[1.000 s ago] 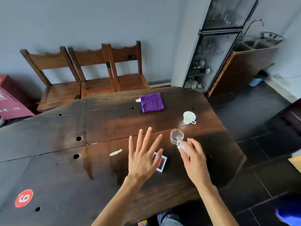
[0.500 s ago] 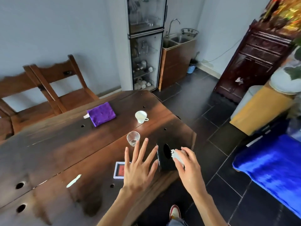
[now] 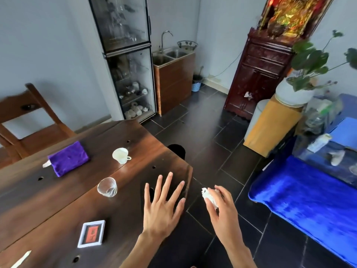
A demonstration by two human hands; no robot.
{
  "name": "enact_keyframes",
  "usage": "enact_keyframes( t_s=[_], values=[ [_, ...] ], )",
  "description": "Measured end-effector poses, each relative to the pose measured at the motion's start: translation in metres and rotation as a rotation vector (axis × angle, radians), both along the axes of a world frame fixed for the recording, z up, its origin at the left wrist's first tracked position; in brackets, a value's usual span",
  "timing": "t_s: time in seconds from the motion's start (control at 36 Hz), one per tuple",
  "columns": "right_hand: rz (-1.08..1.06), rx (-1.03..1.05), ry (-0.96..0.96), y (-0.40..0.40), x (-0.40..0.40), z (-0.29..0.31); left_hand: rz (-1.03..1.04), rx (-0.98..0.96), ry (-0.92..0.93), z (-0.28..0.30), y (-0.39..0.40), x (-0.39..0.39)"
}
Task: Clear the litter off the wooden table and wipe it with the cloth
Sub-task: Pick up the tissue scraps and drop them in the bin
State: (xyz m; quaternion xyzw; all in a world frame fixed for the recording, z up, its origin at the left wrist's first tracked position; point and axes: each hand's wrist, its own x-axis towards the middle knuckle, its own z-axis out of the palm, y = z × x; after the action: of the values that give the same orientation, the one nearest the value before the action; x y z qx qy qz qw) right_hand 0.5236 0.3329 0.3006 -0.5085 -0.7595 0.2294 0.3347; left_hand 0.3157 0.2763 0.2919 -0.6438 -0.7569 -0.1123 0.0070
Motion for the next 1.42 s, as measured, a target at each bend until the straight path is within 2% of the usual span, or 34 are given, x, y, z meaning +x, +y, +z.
enact_keyframes(
  t_s=[0.22,0.44,0.75,1.11,1.42],
  values=[
    [0.03,-0.001,0.059,0.05,0.048,0.0,0.041,-0.005,0.001,-0.002,0.048,0.045],
    [0.07,0.026,0.07,0.11,0.054,0.003,0.087,-0.001,-0.019,0.0,0.095,0.055],
    [0.16,0.054,0.051,0.233,0.027,-0.005,0.178,0.028,-0.012,-0.028,0.203,0.039],
    [0.228,0.025,-0.007,0.402,-0.017,-0.01,0.286,0.031,-0.087,-0.053,0.344,0.0],
    [0.34,-0.015,-0.033,0.512,-0.062,-0.011,0.374,0.061,-0.081,-0.053,0.433,-0.027]
  ],
)
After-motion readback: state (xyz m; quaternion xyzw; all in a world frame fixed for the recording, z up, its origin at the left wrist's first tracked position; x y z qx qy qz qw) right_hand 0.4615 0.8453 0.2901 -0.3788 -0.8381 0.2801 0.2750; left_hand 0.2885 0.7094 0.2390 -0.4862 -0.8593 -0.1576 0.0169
